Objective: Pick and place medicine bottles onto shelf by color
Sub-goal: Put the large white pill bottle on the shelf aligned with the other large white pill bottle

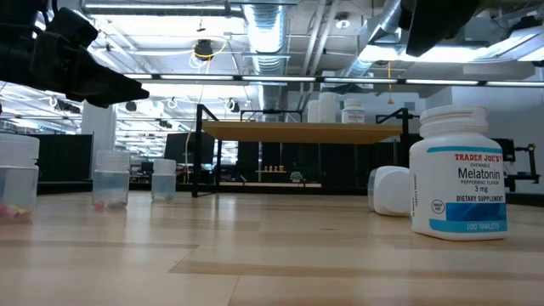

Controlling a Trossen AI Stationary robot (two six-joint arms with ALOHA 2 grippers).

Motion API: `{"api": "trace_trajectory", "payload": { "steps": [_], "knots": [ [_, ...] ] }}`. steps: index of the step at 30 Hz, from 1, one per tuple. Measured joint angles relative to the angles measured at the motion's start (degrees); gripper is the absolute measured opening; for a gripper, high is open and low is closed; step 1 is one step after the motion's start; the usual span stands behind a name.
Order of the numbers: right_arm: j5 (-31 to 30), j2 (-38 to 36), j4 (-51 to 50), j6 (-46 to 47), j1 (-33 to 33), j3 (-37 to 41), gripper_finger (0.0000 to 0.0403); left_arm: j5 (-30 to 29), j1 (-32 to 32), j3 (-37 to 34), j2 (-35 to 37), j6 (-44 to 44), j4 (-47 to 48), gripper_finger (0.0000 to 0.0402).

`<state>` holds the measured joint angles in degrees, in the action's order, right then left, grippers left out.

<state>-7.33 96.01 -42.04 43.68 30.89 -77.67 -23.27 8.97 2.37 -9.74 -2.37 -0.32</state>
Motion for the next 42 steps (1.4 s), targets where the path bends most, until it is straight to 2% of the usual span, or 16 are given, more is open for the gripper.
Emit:
{"api": "trace_trajectory", "payload": {
  "steps": [8,15,26,31,36,38,42],
  "knots": [
    [0.02,0.00,1.66,-2.01,-1.14,-0.02,0.0256,0.00,-0.02,0.00,-0.01,0.00,0.00,0.0245],
    [0.04,0.00,1.63,-0.20,-1.05,-0.02,0.0256,0.00,0.00,-0.02,-0.02,0.00,0.00,0.0245],
    [-0.10,0.00,-4.18,1.72,-1.42,-0.02,0.0256,0.00,0.00,-0.01,-0.02,0.00,-0.01,0.0245],
    [-2.84,0.00,-4.05,-0.46,-1.42,-0.04,0.0256,0.00,0.00,-0.01,0.00,0.00,-0.02,0.0245],
    [-2.89,0.00,-3.92,-0.63,-1.25,-0.04,0.0256,0.00,0.00,-0.01,0.00,0.00,-0.02,0.0245],
    [-3.01,0.00,-4.01,-2.43,-1.08,-0.04,0.0256,0.00,0.00,0.00,-0.02,0.00,-0.02,0.0245],
    [-2.95,2.10,-4.09,-12.36,0.11,-0.02,0.0256,0.00,0.00,0.00,-0.01,0.00,0.00,0.0245]
  ]
}}
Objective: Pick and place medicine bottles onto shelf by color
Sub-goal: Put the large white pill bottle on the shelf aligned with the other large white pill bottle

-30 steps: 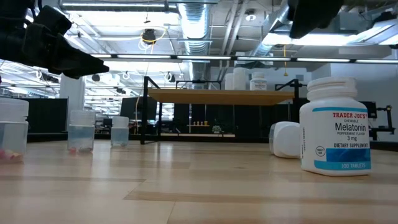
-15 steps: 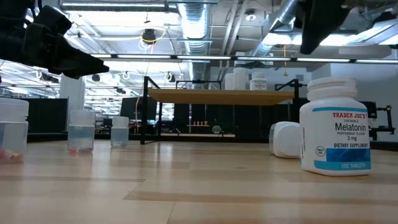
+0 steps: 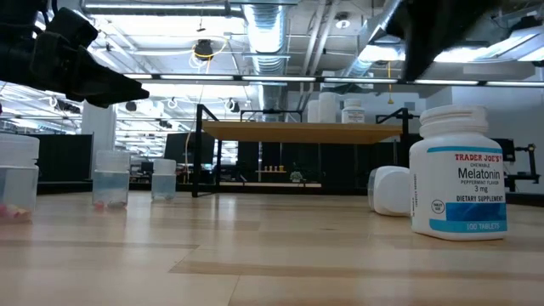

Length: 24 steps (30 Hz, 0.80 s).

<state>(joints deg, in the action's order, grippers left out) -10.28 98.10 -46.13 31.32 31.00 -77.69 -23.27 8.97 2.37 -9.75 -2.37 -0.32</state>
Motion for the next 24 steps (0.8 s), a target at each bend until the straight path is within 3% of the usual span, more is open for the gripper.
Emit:
{"api": "trace_trajectory", "payload": {
  "steps": [3,24],
  "knots": [
    [0.88,1.63,0.26,-4.62,0.52,-0.06,0.0256,0.00,0.00,0.00,0.01,0.00,0.02,0.0245],
    [2.70,7.24,-1.26,-4.43,-0.34,-0.06,0.0256,0.00,0.00,-0.02,0.17,-0.42,0.71,0.0245]
  ]
}}
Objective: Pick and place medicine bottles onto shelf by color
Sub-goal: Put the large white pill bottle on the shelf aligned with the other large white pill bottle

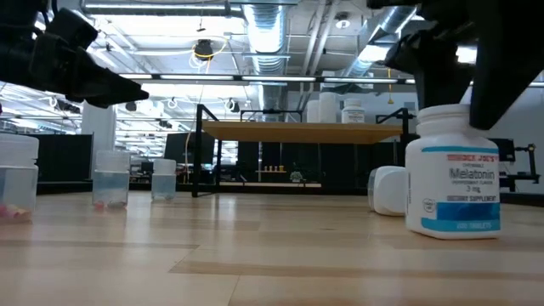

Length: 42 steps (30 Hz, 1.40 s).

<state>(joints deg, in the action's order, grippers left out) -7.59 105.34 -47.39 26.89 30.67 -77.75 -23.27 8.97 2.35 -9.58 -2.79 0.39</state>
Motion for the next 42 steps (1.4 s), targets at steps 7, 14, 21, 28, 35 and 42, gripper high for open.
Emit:
{"api": "trace_trajectory", "payload": {
  "steps": [7,14,21,28,35,42],
  "knots": [
    [0.34,1.09,0.25,-0.39,-0.51,0.10,0.0256,-0.02,0.00,0.00,-0.17,0.00,-0.03,0.0245],
    [0.34,0.94,0.94,-0.39,-1.19,0.04,0.0253,0.00,0.00,0.00,-0.17,0.00,0.17,0.0245],
    [0.32,0.94,3.83,-0.08,-1.90,0.04,0.0205,0.00,-0.01,0.00,-0.17,0.00,0.17,0.0245],
    [0.32,0.91,4.35,0.04,-2.37,0.04,0.0165,0.00,-0.01,0.00,-0.17,0.00,0.19,0.0245],
    [0.23,-2.98,-1.77,-0.48,-4.49,-2.96,0.0170,-0.01,-0.01,0.00,-0.17,0.00,0.19,0.0245],
    [-1.06,-10.46,-13.68,-5.24,-9.79,-6.89,0.0171,0.00,-0.01,0.00,-0.17,0.00,0.19,0.0245]
  ]
}}
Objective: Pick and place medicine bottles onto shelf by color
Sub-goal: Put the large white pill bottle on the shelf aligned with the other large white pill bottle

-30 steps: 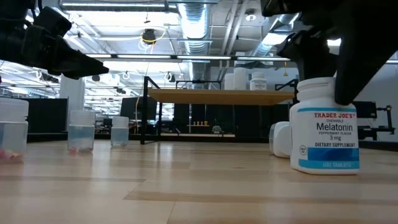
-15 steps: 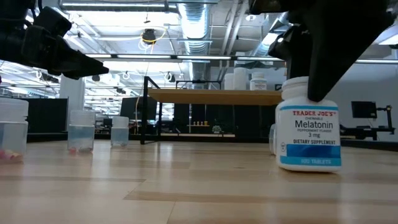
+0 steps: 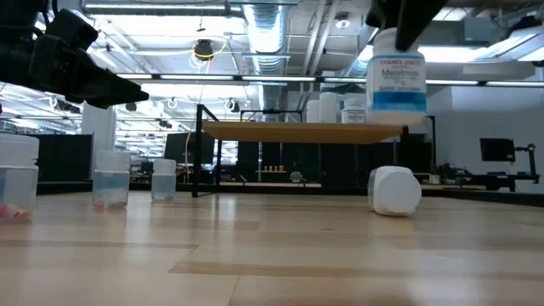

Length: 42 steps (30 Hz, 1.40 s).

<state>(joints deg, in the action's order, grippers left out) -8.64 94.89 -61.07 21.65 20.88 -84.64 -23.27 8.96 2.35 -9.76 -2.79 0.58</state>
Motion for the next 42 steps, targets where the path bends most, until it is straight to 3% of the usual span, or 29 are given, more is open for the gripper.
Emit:
{"api": "trace_trajectory", "payload": {
  "steps": [7,17,29,42],
  "knots": [
    [-5.02,-8.81,-7.62,-6.59,-9.40,-0.49,0.0175,0.00,0.00,0.00,0.00,0.00,0.00,0.0245],
    [-6.55,-15.94,-5.12,-23.37,-27.69,-0.50,0.0178,-0.02,-0.01,0.00,0.00,-0.02,-0.02,0.0245],
    [-2.99,-12.18,-1.23,-39.94,-45.61,-0.48,0.0180,-0.04,0.01,0.00,0.01,-3.54,-0.02,0.0245],
    [1.31,-9.32,0.40,-44.16,-51.51,-0.46,0.0199,-0.32,0.00,0.00,0.01,-3.54,-0.02,0.0245]
  ]
}}
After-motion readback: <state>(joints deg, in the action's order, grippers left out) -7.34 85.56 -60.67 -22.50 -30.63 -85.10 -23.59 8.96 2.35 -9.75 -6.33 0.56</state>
